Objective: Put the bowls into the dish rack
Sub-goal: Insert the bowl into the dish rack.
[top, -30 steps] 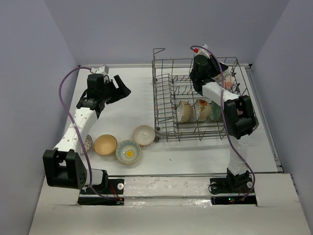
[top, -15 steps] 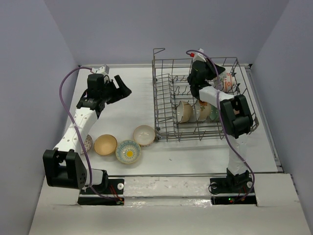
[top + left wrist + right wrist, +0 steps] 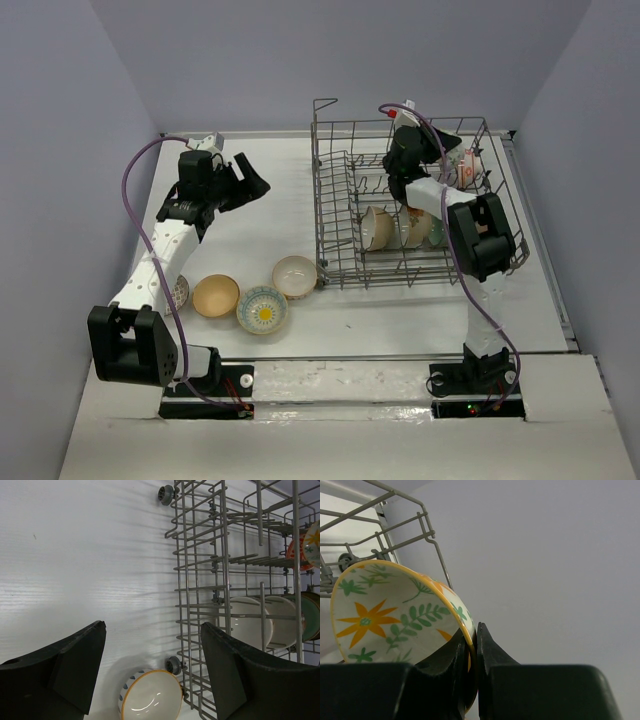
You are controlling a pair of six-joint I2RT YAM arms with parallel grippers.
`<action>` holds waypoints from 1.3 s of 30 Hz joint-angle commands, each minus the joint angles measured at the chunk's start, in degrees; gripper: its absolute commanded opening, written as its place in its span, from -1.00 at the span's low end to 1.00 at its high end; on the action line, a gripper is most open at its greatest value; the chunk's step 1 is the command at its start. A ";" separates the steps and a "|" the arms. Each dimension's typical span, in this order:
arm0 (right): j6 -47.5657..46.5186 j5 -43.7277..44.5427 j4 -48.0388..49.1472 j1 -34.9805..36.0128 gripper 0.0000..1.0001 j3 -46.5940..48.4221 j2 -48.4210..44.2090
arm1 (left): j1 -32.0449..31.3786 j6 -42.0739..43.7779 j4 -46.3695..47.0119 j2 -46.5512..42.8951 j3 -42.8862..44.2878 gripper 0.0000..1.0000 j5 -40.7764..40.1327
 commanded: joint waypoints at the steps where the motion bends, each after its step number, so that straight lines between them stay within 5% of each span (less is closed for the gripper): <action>1: -1.29 3.02 3.98 -1.05 -0.98 -0.37 0.60 | 0.41 -0.10 1.63 -0.45 -0.18 0.71 1.29; 6: -6.20 2.40 9.50 -1.05 -0.98 -0.55 0.69 | 0.41 -0.19 1.63 -0.27 -0.27 0.71 1.20; 39: -3.93 3.01 6.09 -1.57 -0.98 0.94 2.88 | 0.41 -0.19 1.63 0.08 -0.27 0.71 1.64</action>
